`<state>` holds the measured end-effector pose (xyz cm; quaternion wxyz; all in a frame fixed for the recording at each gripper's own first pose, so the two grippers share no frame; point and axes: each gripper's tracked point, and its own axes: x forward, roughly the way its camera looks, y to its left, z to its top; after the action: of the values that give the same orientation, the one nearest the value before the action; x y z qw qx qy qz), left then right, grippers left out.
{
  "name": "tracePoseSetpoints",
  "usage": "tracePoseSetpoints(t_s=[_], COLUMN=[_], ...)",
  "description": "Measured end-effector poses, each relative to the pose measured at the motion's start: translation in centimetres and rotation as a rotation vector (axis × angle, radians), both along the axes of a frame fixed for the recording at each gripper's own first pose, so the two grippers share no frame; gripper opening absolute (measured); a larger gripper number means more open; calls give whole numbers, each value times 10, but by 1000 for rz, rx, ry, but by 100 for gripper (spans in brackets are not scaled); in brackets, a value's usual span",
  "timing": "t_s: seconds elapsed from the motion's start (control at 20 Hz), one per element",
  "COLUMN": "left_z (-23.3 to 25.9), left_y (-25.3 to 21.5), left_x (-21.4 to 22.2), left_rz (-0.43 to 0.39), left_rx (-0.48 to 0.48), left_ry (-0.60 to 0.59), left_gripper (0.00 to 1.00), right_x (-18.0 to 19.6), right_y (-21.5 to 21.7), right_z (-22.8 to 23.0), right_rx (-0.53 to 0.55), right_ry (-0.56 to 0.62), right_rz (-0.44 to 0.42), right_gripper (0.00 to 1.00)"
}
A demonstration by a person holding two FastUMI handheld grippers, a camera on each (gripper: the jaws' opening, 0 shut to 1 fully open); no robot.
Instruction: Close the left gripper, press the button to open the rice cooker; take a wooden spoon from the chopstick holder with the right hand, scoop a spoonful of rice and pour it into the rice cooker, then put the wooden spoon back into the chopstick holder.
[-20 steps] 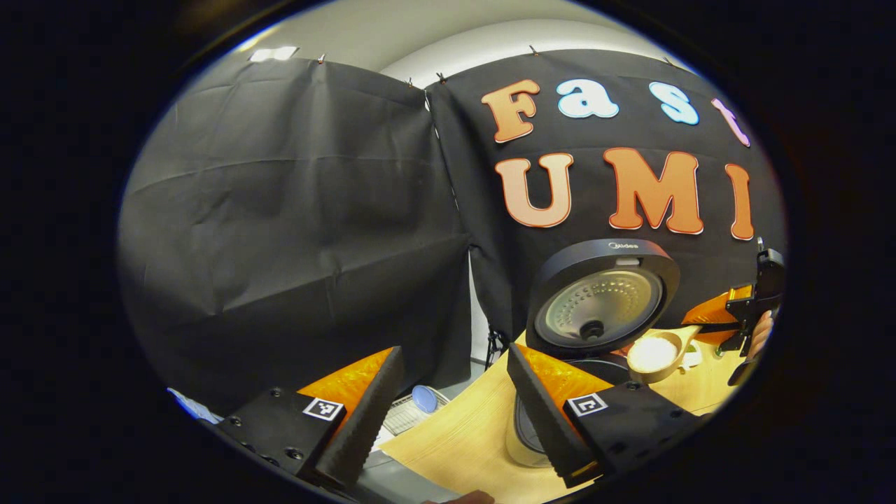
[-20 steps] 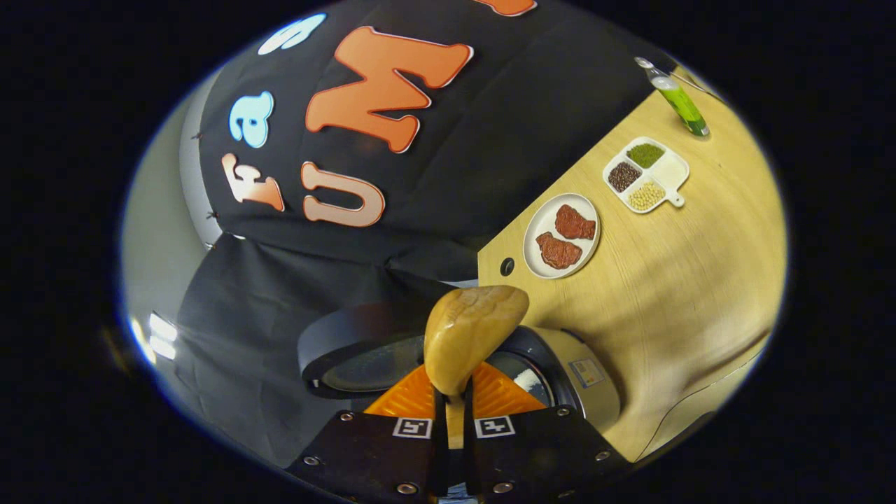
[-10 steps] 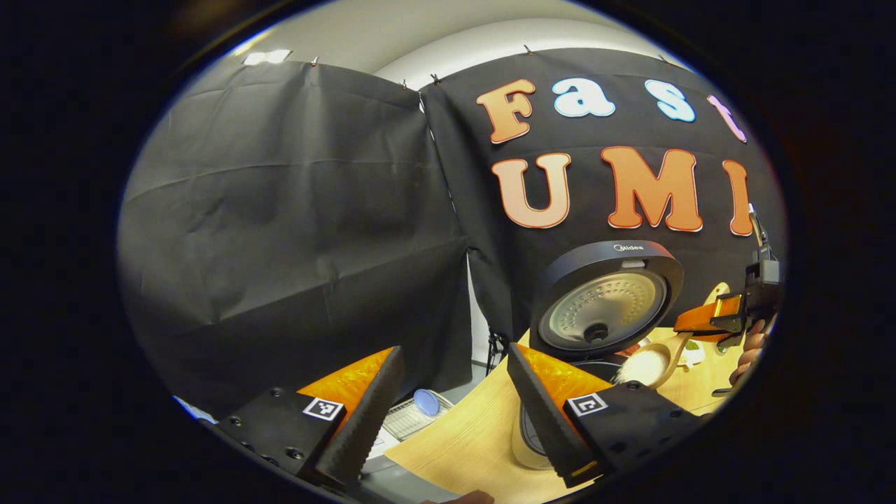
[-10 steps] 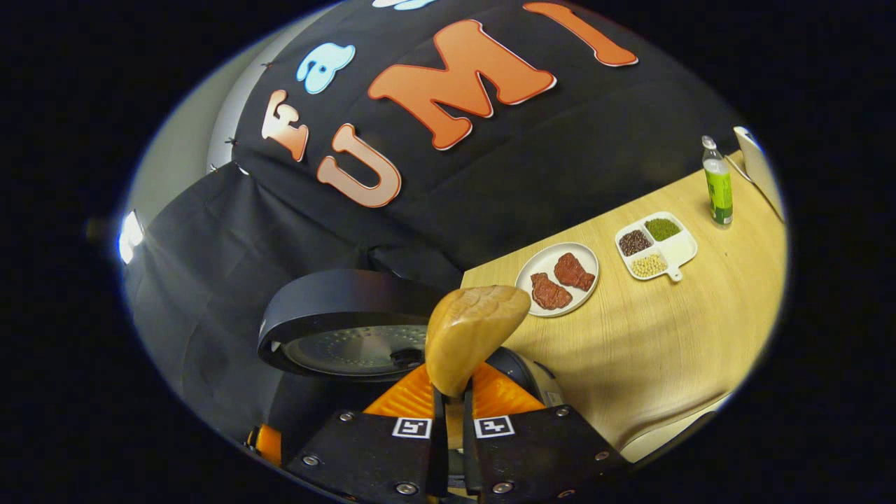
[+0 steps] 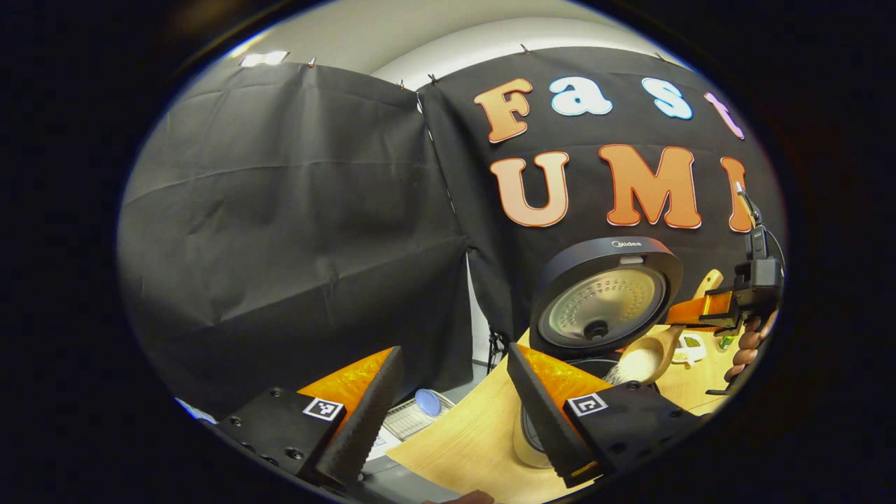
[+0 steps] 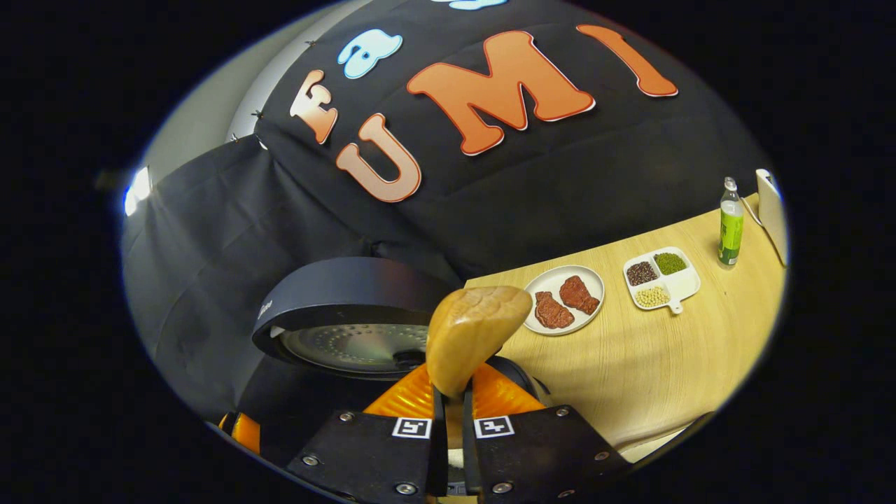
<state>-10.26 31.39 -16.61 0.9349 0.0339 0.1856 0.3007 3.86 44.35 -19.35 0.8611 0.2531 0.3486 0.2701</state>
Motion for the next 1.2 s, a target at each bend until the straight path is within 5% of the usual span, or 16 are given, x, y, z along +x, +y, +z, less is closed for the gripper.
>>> tracePoseSetpoints(t_s=[0.15,0.2,0.25,0.3,0.35,0.4,0.5,0.55,0.6,0.65,0.7,1.1,1.15,1.2], left_z=[-6,-6,-5,-5,-6,-6,-5,-6,-6,-6,-5,-5,-5,-4], left_y=[1,0,1,1,1,2,2,2,2,3,3,3,3,3], left_x=[-3,-4,-3,-2,-4,-4,-4,-4,-4,-5,-5,-6,-7,-6], left_rz=[16,19,19,17,15,14,17,18,18,19,19,20,20,21], left_rx=[-21,-25,-25,-23,-18,-13,-17,-21,-20,-16,-14,-13,-13,-14], left_ry=[16,19,22,23,26,29,32,31,32,35,36,38,39,39], left_gripper=[93,100,93,100,93,100,93,100,93,100,93,93,100,93], right_x=[0,-2,-4,-5,-4,-5,-5,-5,-6,-5,-7,-17,-18,-21], right_y=[4,6,8,10,11,13,15,15,16,15,16,27,29,30], right_z=[-1,-2,-2,-2,-1,1,3,2,3,2,3,6,5,5], right_rx=[-47,-56,-61,-68,-74,-81,-98,-109,-118,-129,-137,-184,-192,-196], right_ry=[-38,-46,-55,-63,-76,-88,-114,-126,-138,-149,-159,-232,-242,-247], right_rz=[2,10,18,25,28,37,45,46,51,54,57,123,134,144], right_gripper=[8,8,8,8,8,8,8,8,8,8,8,8,8,8])
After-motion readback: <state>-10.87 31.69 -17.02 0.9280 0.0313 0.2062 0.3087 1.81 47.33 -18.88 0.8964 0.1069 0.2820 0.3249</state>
